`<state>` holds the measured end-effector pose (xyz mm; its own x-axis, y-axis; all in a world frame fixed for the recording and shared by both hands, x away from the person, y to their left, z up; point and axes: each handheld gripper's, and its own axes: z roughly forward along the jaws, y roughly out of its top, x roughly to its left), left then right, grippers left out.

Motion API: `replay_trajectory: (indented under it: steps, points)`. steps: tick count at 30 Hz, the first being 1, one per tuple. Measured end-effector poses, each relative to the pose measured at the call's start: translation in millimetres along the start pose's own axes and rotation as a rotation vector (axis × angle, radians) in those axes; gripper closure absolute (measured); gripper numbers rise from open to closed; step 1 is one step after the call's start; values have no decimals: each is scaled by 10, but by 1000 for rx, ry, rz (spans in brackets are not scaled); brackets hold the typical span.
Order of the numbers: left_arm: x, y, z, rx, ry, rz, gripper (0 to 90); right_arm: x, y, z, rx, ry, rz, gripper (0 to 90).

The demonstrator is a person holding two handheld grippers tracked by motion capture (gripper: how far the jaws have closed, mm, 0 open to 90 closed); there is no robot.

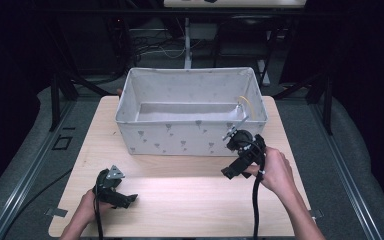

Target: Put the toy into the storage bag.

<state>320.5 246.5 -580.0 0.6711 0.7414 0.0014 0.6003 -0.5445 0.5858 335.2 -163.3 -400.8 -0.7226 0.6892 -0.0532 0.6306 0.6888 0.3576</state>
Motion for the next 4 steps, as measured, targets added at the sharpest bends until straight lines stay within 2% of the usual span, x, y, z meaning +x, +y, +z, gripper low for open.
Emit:
replay_trajectory:
  steps: [4]
  points:
    - [0, 1, 3, -2, 0, 1, 0, 55, -117, 186, 13, 17, 6, 7]
